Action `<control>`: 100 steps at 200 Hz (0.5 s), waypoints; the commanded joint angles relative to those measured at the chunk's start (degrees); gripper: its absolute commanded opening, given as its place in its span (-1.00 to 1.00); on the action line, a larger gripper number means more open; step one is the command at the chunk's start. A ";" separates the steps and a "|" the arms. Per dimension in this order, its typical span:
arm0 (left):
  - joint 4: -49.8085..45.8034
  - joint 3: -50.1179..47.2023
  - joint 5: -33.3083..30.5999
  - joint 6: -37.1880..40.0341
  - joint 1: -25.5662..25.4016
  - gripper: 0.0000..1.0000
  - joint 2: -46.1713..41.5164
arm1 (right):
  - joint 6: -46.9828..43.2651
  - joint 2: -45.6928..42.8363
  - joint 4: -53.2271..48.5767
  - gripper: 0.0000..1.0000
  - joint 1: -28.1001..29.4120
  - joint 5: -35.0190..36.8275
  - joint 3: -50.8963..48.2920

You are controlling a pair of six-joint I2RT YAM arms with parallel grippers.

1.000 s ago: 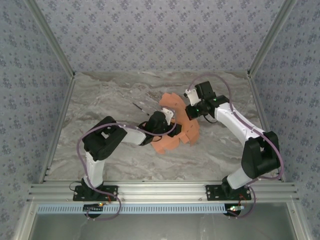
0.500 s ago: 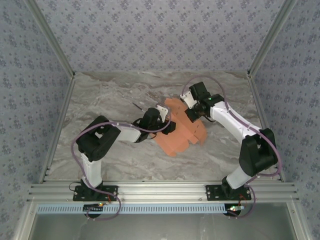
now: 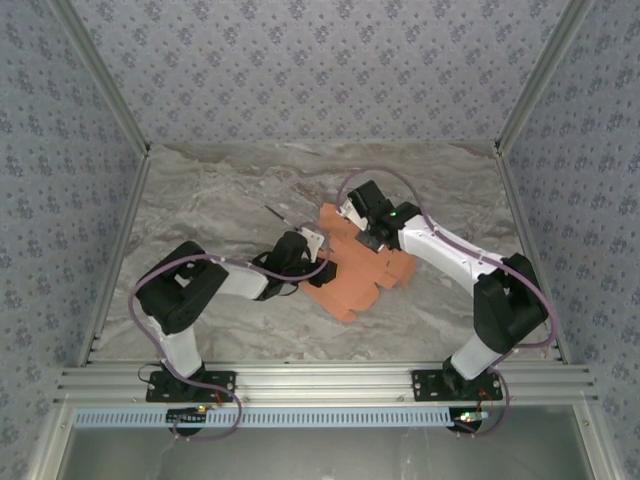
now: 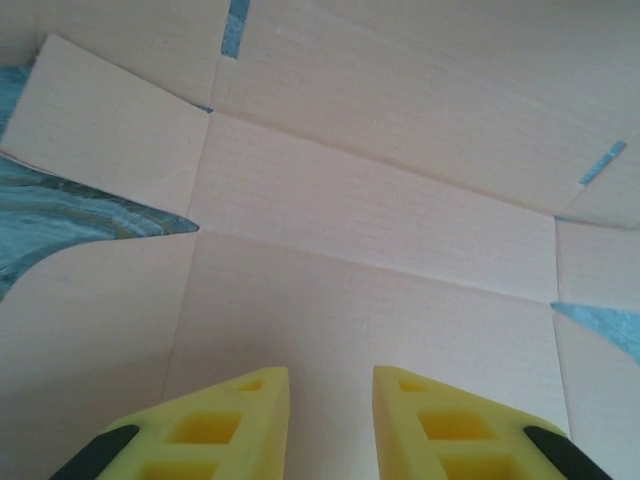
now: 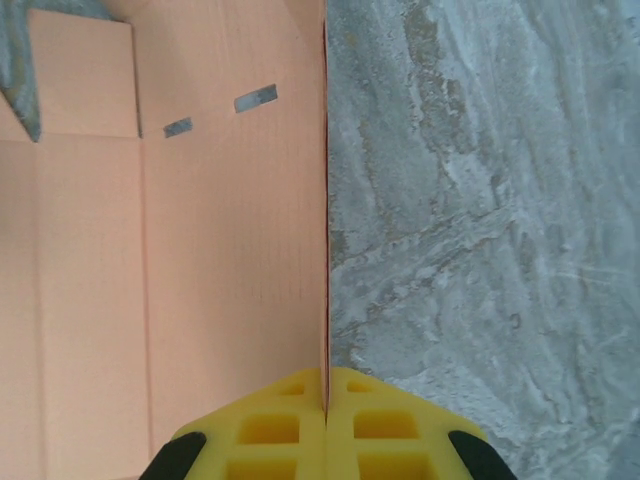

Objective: Fold the paper box

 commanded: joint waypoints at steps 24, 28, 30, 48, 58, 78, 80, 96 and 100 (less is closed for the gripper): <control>0.92 -3.55 -1.69 0.98 1.11 -0.45 -3.18 | -8.08 -1.61 13.19 -1.00 3.49 13.75 -7.46; 1.21 -3.89 -1.80 0.79 1.14 -0.45 -3.22 | -8.69 -1.82 14.67 -1.00 3.78 14.36 -8.19; 1.41 -4.03 -1.78 0.74 1.19 -0.45 -3.26 | -9.21 -2.00 15.31 -1.00 3.95 14.58 -8.60; 2.36 -4.95 -2.12 0.26 1.33 -0.44 -3.42 | -12.97 -3.11 21.99 -1.00 5.08 16.62 -12.18; 2.56 -5.14 -2.21 0.12 1.55 -0.44 -3.61 | -14.66 -3.73 25.07 -0.99 5.45 17.14 -13.84; 2.51 -5.59 -2.26 -0.27 1.86 -0.43 -4.72 | -18.92 -4.27 31.65 -0.99 6.41 19.22 -17.10; 2.48 -5.70 -2.23 -0.32 1.91 -0.43 -4.93 | -19.30 -4.37 32.10 -0.99 6.48 19.38 -17.37; 1.91 -6.04 -2.31 -0.43 2.43 -0.39 -6.76 | -21.43 -4.48 35.56 -0.99 7.18 20.45 -18.87; 1.67 -6.11 -2.31 -0.41 2.66 -0.39 -7.35 | -21.90 -4.53 36.15 -0.99 7.31 20.53 -19.11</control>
